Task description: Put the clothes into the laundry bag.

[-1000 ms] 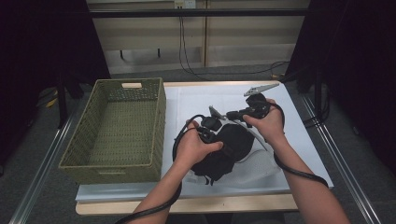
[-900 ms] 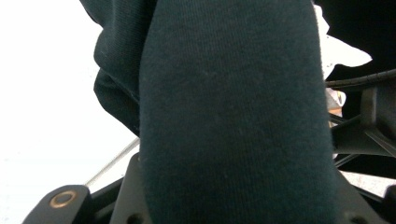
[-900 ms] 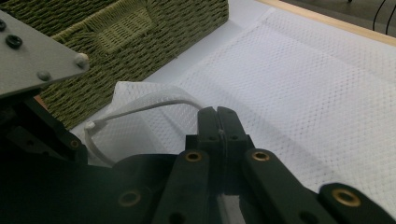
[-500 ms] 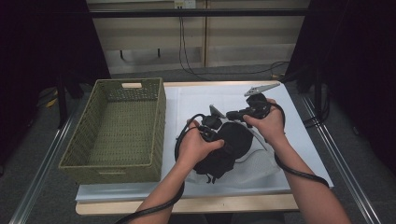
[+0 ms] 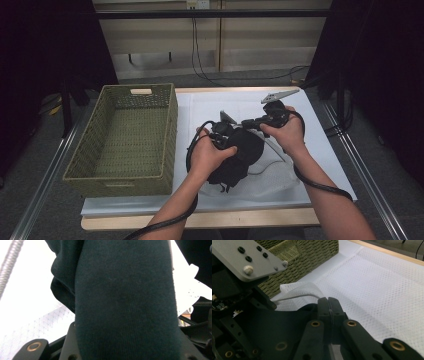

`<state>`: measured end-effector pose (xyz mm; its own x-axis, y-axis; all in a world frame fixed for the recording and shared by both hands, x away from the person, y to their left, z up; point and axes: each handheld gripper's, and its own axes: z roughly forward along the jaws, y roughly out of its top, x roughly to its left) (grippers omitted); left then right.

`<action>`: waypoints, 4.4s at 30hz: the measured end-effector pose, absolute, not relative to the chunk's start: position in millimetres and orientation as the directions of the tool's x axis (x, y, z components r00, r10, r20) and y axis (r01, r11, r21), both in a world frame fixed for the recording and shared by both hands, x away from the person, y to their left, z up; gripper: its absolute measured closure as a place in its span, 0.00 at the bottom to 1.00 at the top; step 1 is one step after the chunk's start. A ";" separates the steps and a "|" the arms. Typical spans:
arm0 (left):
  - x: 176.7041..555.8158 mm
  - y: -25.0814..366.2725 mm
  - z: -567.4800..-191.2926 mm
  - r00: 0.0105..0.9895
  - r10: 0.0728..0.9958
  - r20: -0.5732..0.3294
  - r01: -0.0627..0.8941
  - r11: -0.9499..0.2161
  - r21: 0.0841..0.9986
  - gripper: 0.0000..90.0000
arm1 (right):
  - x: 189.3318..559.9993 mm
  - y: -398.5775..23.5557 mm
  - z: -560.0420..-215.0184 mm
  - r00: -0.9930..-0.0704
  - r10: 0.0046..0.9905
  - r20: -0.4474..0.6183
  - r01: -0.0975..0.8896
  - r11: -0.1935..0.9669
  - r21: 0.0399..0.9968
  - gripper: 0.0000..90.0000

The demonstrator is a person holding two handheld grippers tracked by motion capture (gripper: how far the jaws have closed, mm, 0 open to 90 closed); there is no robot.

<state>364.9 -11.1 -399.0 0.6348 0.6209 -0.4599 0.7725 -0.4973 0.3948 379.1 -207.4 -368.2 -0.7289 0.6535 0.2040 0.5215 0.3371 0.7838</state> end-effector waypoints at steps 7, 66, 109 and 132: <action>363.5 -15.9 -401.0 0.639 0.613 -0.464 0.769 -0.501 0.397 0.68 | 378.8 -206.3 -368.4 -0.731 0.650 0.206 0.519 0.335 0.786 1.00; 376.5 -16.8 -413.1 0.564 0.710 -0.422 0.814 -0.391 0.430 0.67 | 370.4 -217.0 -371.1 -0.726 0.652 0.219 0.515 0.305 0.801 1.00; 393.3 -31.2 -423.9 0.547 0.730 -0.409 0.820 -0.370 0.436 0.66 | 389.9 -222.4 -377.5 -0.683 0.684 0.256 0.565 0.274 0.778 1.00; 398.2 -33.9 -442.3 0.582 0.738 -0.342 0.779 -0.387 0.493 0.49 | 386.9 -229.9 -382.4 -0.682 0.686 0.253 0.567 0.278 0.775 1.00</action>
